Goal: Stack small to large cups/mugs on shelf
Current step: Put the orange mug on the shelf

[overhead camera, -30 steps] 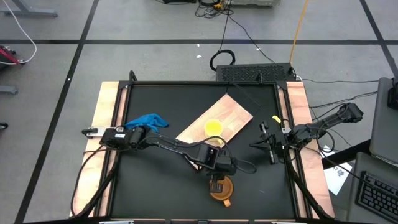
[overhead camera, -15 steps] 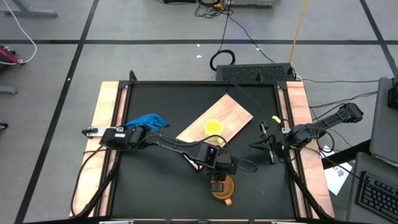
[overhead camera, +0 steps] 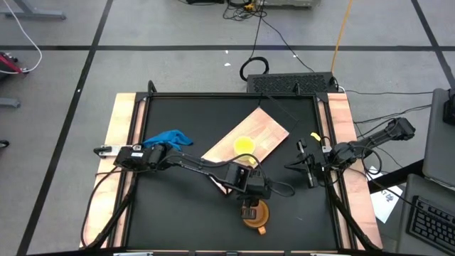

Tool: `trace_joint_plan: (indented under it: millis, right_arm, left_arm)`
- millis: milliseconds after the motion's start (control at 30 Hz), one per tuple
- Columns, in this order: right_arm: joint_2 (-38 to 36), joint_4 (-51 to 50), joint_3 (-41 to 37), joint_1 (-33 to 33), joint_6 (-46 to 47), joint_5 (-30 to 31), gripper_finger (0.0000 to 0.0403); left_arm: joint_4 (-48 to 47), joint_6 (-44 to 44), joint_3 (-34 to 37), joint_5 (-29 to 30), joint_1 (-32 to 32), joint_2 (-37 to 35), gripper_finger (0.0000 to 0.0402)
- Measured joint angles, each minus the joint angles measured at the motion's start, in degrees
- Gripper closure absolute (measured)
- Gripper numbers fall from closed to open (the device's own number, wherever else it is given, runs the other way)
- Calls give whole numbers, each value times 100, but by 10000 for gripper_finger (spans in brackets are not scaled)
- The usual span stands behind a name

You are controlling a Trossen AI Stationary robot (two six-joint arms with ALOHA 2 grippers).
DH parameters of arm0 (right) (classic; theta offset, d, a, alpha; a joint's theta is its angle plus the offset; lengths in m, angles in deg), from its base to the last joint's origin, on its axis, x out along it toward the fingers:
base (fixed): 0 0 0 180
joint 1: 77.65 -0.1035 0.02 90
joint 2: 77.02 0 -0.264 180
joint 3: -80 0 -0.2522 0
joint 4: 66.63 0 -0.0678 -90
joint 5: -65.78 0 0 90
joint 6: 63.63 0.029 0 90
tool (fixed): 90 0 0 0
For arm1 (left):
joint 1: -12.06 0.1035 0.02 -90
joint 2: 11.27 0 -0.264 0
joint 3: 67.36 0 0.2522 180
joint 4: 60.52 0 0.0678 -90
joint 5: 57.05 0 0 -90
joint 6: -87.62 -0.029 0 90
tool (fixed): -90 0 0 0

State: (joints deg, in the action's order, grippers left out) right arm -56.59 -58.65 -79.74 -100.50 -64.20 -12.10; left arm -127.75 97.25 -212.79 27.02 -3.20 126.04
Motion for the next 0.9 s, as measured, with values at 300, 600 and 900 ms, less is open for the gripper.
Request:
trace_joint_plan:
  millis: [300, 600, 900]
  right_arm:
    - [0, -24, 0, 0, -1, 0, 403]
    - [0, -59, 0, 0, -10, 0, 403]
    - [-2, -82, -2, 0, -25, -2, 403]
  left_arm:
    - [-24, -88, -1, 13, 110, 0, 321]
    - [-23, -164, -1, 15, 179, -7, 321]
    - [-92, -442, -292, 19, 121, -533, 321]
